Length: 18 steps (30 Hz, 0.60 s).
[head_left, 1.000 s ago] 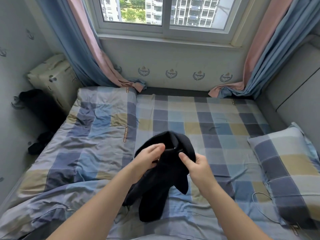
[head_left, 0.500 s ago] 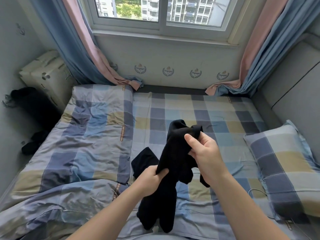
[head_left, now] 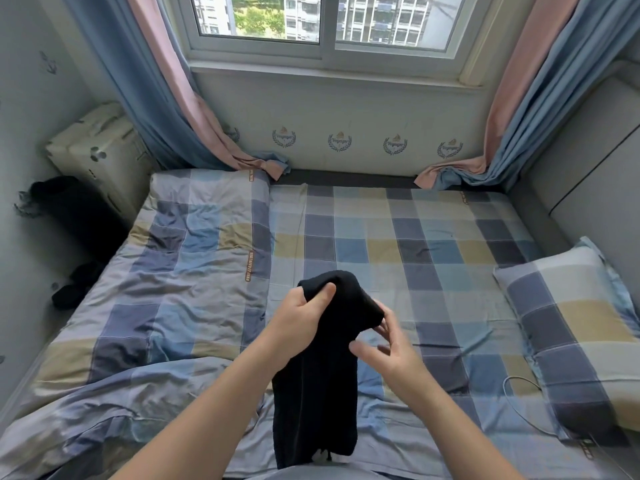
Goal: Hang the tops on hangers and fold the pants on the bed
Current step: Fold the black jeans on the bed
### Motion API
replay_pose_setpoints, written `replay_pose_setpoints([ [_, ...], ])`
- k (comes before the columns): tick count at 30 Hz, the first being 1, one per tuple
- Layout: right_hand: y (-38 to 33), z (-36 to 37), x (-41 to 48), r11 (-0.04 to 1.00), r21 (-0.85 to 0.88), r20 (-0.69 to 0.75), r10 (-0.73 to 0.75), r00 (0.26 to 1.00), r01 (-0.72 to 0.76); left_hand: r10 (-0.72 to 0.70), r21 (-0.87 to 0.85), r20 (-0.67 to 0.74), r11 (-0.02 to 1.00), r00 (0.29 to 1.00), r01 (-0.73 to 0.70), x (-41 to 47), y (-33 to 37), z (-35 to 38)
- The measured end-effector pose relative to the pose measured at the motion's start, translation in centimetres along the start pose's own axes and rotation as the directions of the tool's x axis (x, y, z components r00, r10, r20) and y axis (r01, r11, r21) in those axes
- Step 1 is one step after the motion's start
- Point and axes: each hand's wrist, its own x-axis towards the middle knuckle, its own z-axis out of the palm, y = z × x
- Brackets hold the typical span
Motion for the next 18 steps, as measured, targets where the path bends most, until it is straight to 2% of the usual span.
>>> replay_pose_setpoints([
  [3,1.5,1.1,0.1,0.991,0.079,0.062,0.099,0.993,-0.104,0.028,-0.038,-0.027,0.999,0.999,-0.029,-0.2,1.6,0.1],
  [7,3.0,2.5,0.4,0.991,-0.016,0.126,0.136,0.983,-0.135,0.01,-0.151,-0.052,0.988,0.999,-0.018,0.0,3.4,0.0],
  [11,3.7,2.5,1.8,0.989,-0.121,0.008,0.089,0.996,-0.088,-0.035,-0.268,-0.096,0.963,0.995,0.008,0.8,3.8,-0.3],
  [14,3.3,1.7,2.6,0.991,-0.07,-0.052,0.111,0.992,-0.115,-0.083,-0.338,-0.057,0.939,0.995,0.059,1.3,2.6,-0.8],
  [16,2.5,1.1,2.6,0.993,-0.012,-0.076,0.119,0.99,-0.121,-0.068,-0.259,-0.032,0.964,0.997,0.057,1.4,1.4,-1.1],
  [18,1.4,0.6,2.8,0.994,0.035,-0.107,0.108,0.988,-0.105,-0.081,-0.079,-0.024,0.994,0.996,0.079,1.4,-0.2,-1.2],
])
